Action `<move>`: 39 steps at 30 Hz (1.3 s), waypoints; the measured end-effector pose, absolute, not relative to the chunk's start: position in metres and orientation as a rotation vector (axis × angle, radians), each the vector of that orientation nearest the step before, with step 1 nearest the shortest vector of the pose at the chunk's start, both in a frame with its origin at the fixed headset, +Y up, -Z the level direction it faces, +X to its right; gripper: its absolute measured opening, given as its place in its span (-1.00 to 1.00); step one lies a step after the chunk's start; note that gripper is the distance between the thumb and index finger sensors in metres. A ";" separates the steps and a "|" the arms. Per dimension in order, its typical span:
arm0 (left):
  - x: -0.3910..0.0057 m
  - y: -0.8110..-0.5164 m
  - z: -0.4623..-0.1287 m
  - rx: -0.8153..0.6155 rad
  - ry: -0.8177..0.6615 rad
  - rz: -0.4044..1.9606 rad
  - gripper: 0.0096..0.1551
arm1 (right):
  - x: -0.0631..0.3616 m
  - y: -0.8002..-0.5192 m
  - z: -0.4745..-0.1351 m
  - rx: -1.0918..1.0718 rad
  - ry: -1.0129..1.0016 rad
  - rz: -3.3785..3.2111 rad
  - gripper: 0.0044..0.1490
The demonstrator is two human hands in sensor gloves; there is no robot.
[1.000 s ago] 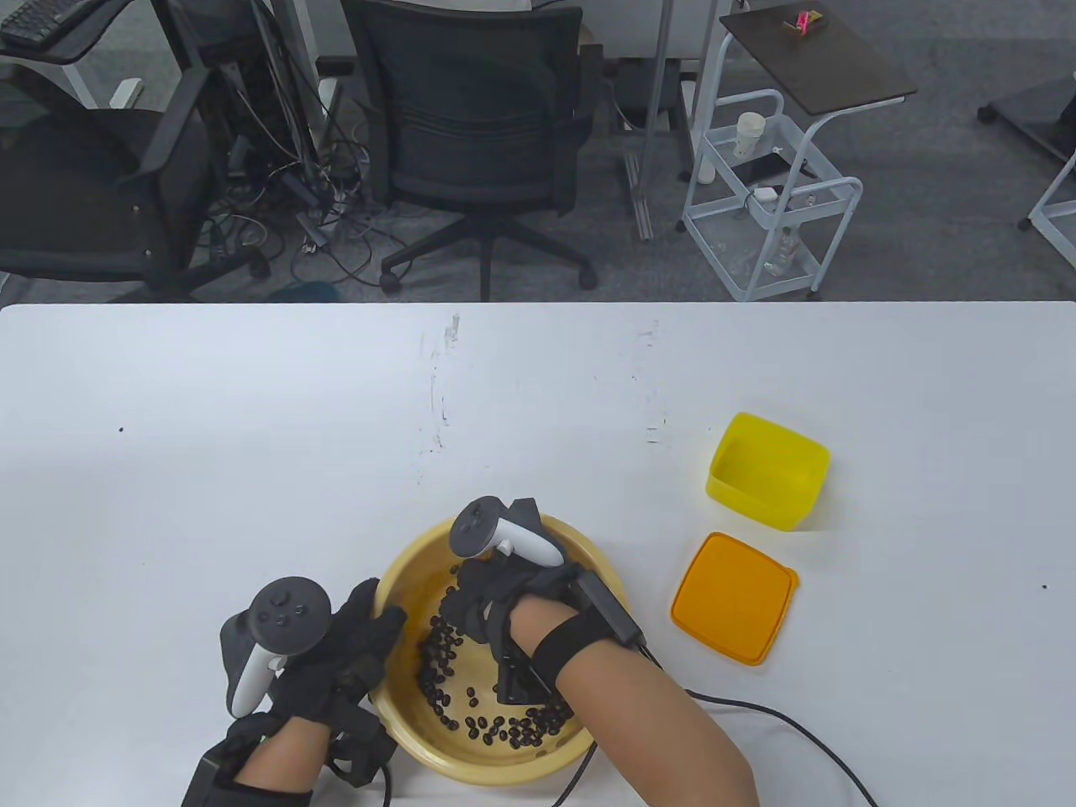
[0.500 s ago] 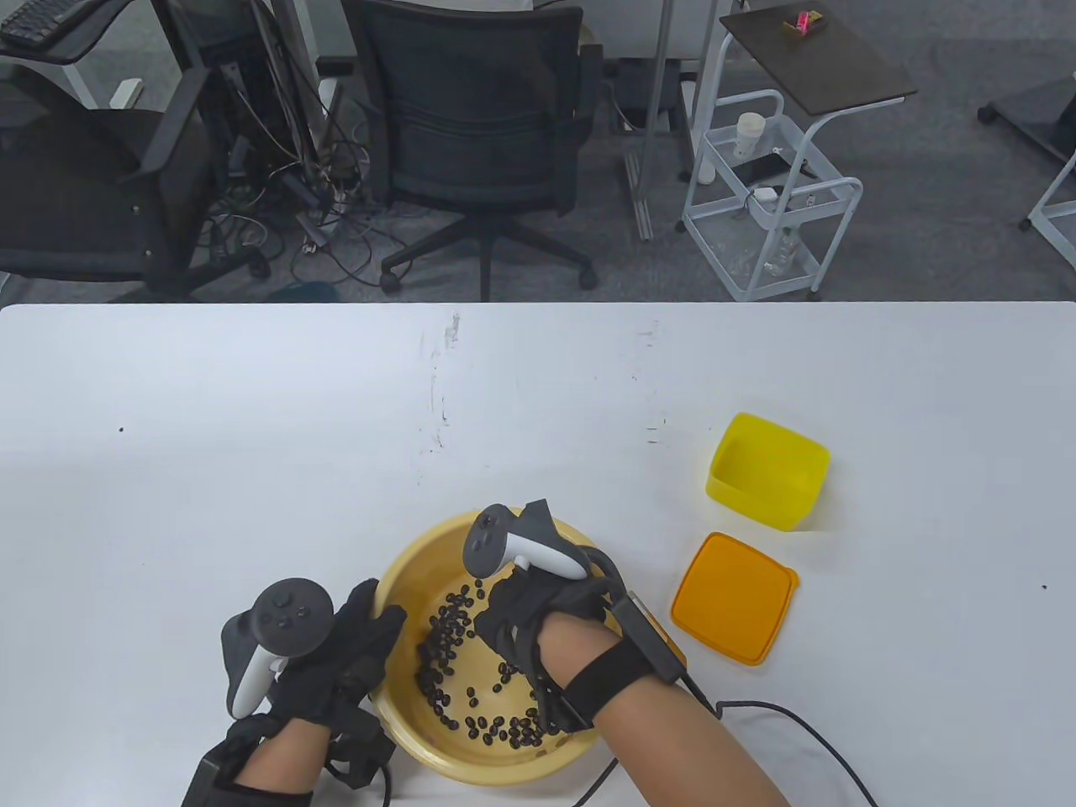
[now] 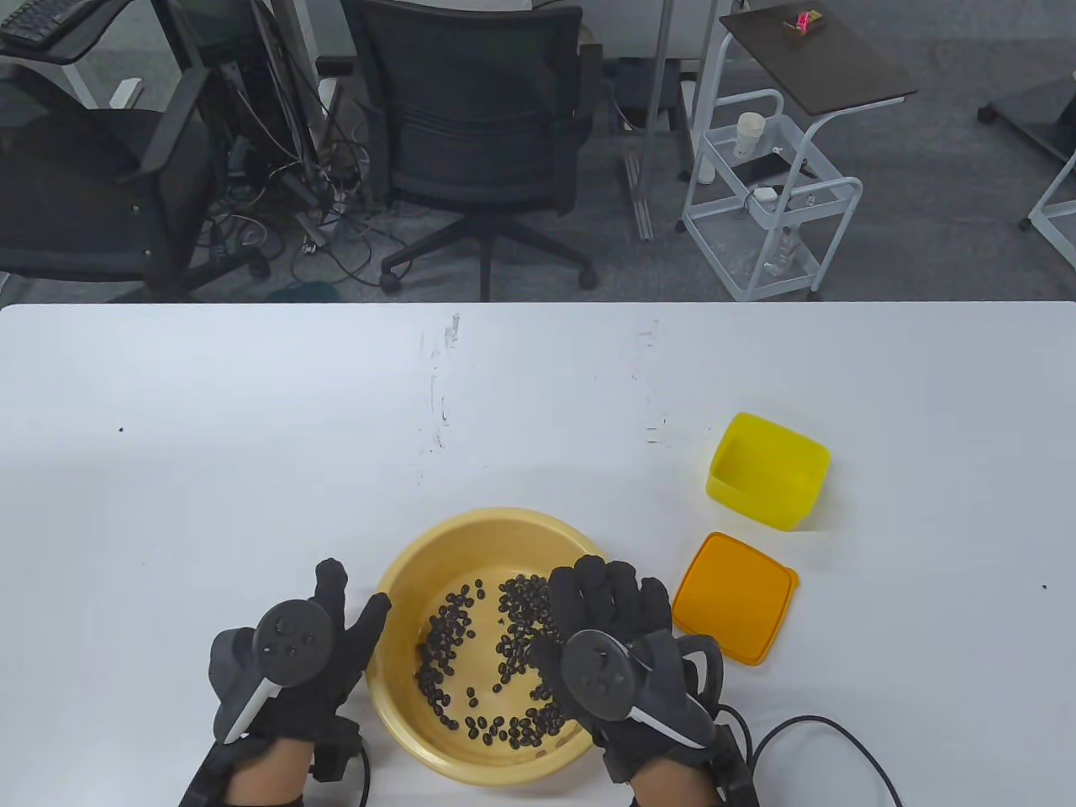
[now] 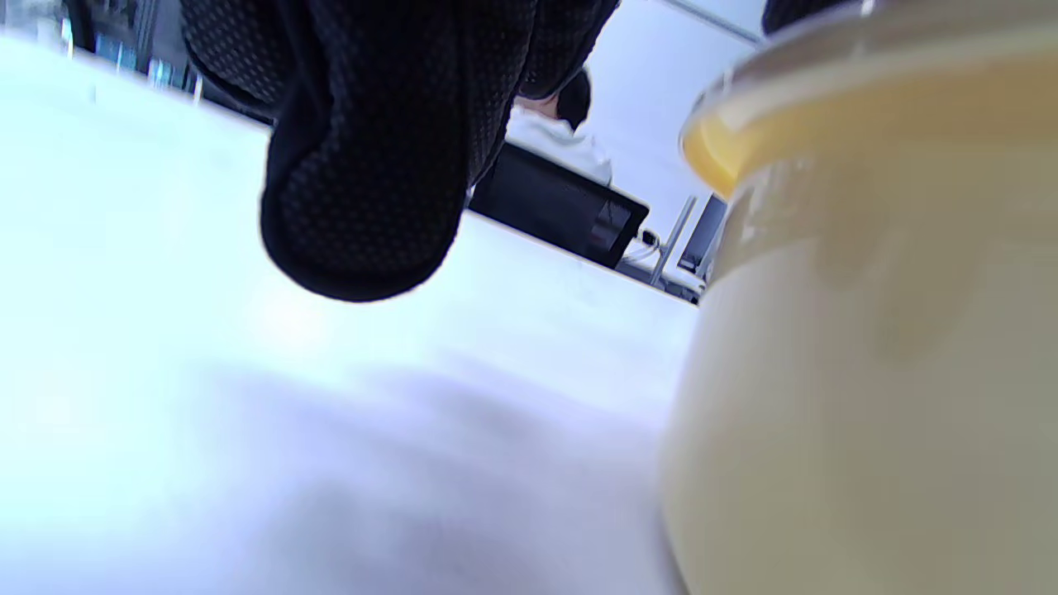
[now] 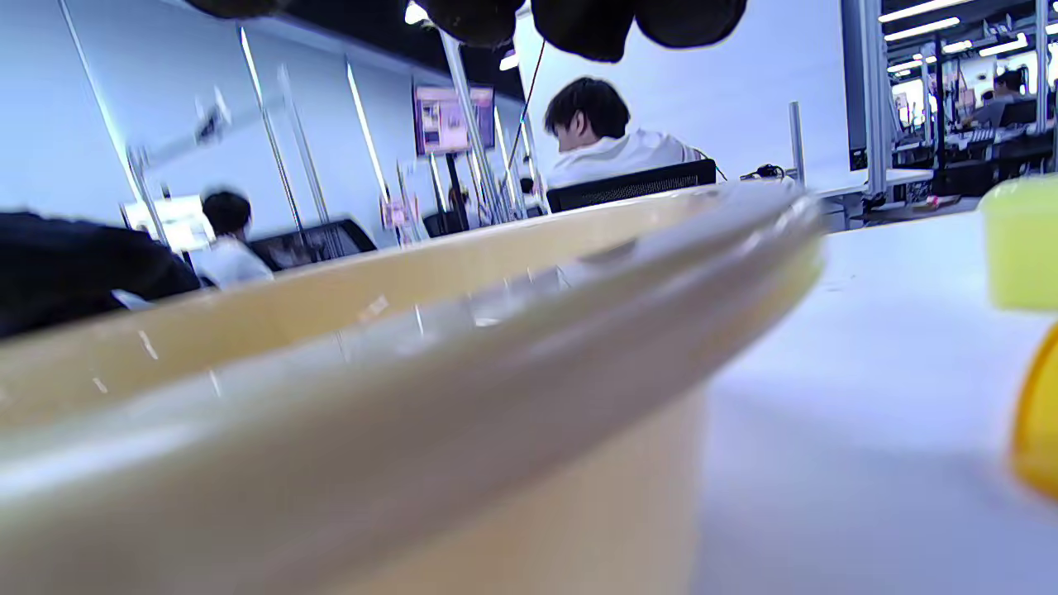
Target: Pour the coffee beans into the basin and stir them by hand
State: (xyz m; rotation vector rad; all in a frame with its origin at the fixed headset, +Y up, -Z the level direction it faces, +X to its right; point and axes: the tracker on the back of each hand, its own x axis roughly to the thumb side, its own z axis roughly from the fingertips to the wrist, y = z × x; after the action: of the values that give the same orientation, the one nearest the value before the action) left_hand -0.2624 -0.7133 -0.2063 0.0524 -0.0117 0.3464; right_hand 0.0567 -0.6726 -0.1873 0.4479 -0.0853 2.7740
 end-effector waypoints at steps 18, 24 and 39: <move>-0.221 -0.704 -0.182 0.125 -0.314 0.122 0.01 | 0.074 -0.705 -0.183 0.446 -0.005 2.729 0.06; -0.221 -0.707 -0.185 0.107 -0.299 0.115 0.01 | 0.075 -0.707 -0.180 0.455 0.000 2.733 0.05; -0.221 -0.705 -0.184 0.104 -0.306 0.123 0.01 | 0.076 -0.698 -0.171 0.470 -0.093 2.712 0.04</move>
State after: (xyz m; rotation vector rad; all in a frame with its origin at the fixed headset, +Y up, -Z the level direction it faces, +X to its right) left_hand -0.2215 -0.7054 -0.1840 0.1044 -0.3057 0.1233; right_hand 0.0761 -0.6985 -0.1705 0.4703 -0.0925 2.7124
